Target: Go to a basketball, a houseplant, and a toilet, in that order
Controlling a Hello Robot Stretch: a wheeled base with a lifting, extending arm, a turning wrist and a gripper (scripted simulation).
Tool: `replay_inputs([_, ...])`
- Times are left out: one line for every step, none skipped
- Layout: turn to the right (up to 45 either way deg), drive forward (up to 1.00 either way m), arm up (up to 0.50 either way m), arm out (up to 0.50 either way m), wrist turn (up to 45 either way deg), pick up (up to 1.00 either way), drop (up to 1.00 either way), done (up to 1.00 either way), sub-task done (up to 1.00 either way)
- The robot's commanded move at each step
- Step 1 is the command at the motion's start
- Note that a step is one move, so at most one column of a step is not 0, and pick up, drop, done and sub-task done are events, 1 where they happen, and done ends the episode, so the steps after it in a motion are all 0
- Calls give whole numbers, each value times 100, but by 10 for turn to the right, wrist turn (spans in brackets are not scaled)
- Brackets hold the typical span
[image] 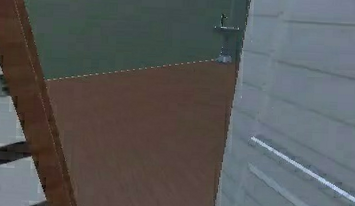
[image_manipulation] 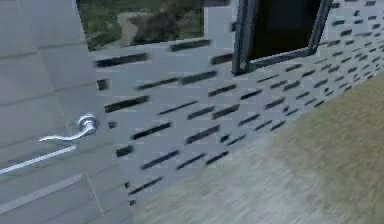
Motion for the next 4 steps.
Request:
replay_inputs([0,65,0,0,0,0,0,0,0])
replay_inputs([-300,0,0,0,0,0,0,0,0])
replay_inputs([0,40,0,0,0,0,0,0,0])
replay_inputs([-450,0,0,0,0,0,0,0,0])
